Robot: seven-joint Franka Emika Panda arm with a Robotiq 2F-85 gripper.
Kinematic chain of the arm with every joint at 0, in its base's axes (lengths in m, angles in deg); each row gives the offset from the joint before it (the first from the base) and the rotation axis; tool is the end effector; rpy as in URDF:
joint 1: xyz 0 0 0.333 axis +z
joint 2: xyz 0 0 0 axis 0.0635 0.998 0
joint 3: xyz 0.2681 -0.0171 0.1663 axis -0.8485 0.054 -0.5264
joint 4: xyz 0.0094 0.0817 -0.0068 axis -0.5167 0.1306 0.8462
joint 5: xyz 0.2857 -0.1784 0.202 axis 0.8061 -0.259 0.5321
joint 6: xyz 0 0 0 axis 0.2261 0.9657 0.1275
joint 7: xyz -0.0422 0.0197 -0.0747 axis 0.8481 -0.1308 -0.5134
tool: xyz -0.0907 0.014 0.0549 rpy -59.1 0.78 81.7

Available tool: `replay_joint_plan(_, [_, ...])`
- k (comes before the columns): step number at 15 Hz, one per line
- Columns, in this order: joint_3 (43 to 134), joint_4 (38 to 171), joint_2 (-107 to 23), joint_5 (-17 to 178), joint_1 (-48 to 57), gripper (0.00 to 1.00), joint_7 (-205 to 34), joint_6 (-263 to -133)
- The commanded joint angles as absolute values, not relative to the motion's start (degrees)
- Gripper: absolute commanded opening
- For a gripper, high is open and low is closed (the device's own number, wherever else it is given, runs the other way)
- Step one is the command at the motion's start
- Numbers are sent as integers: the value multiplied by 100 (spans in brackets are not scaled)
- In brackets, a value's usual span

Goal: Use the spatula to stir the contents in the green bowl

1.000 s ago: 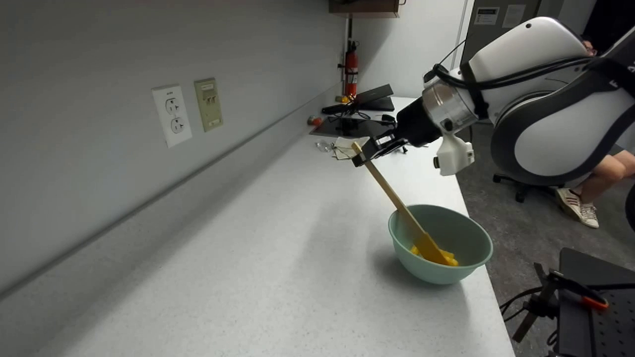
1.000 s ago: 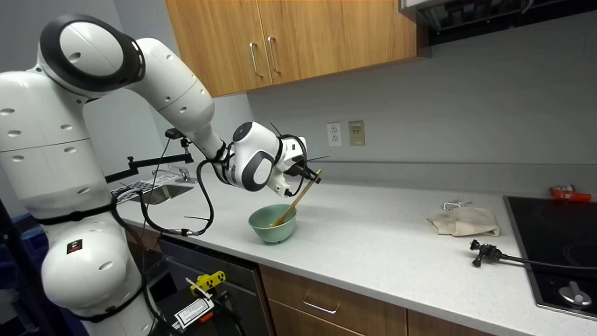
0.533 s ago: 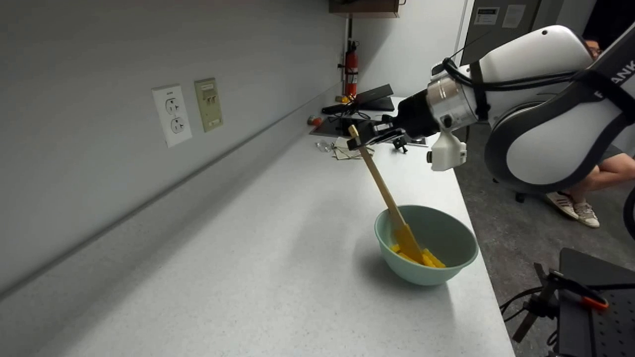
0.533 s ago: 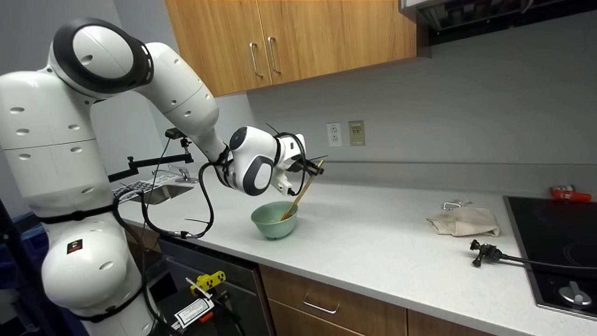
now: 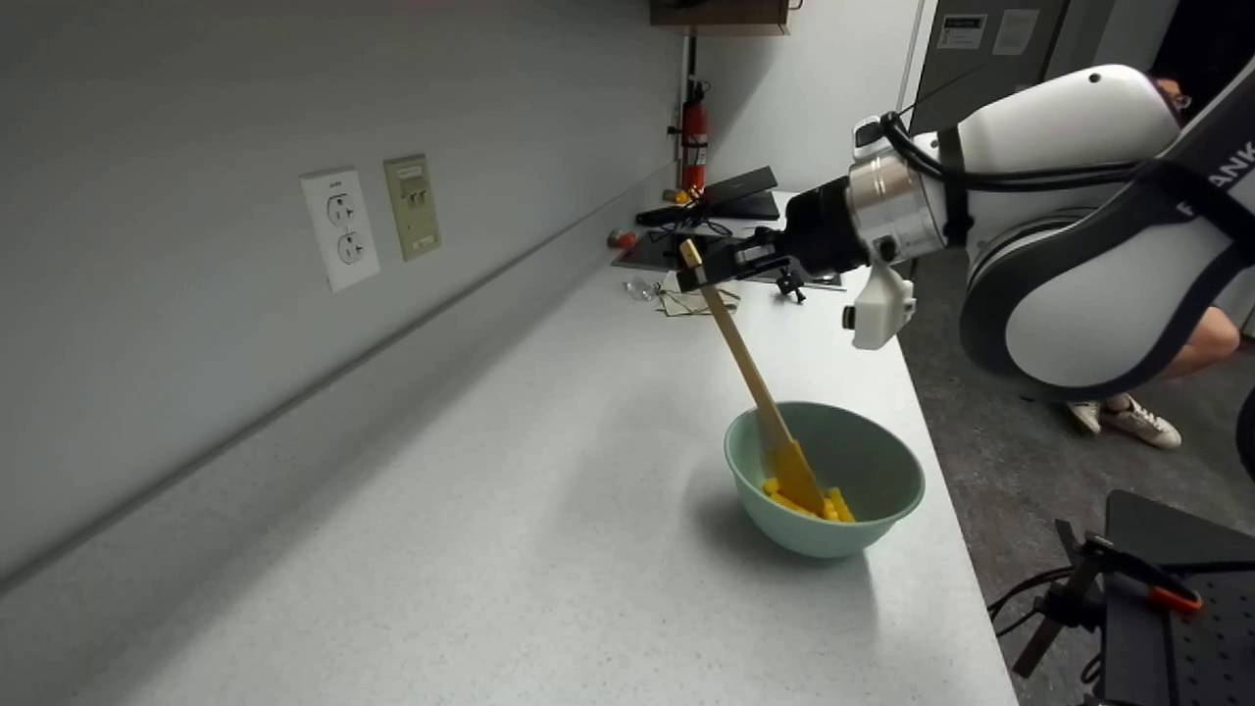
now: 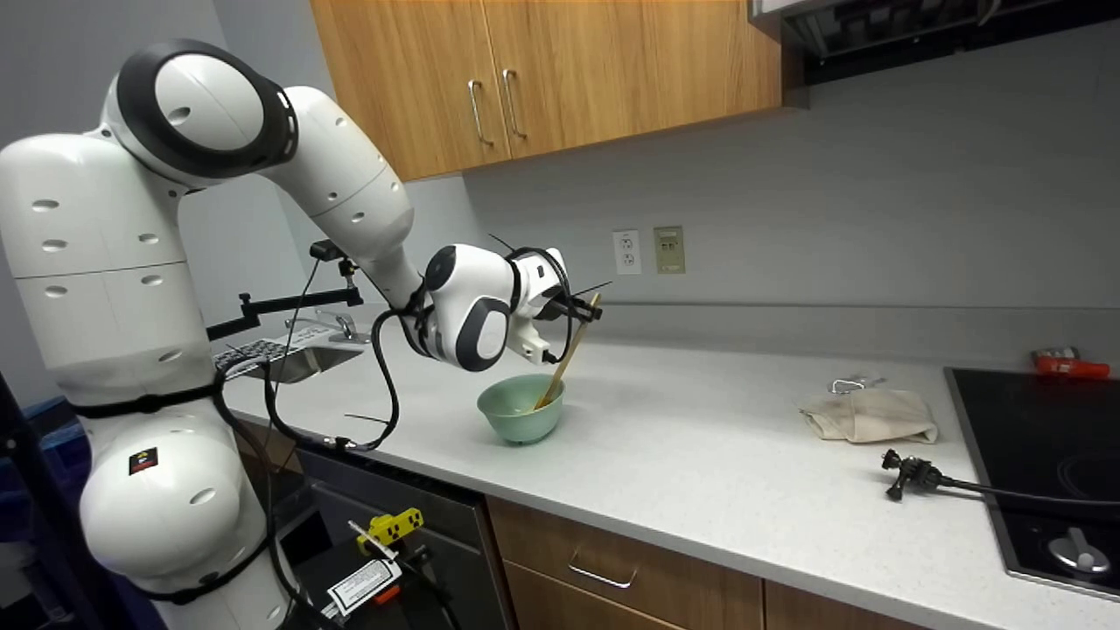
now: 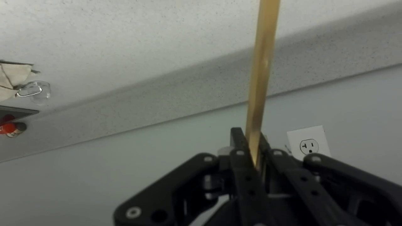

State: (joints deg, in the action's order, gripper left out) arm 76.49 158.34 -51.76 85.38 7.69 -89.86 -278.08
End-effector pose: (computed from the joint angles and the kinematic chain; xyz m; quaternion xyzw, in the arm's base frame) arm 0.4927 0.0985 0.3610 -0.8585 0.0028 -0.5030 0.0999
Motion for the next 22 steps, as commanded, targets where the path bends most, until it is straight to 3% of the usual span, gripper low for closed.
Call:
replay_joint_plan(1, [7711,15878,-5360,8518,840,2,-8785,-27253])
replay_joint_plan(14, [7581,15603,-5016,9206,992,2,-9502,-27512])
replay_joint_plan(22, [7583,15678,-4996,8801,1025,2,-9255,-28504])
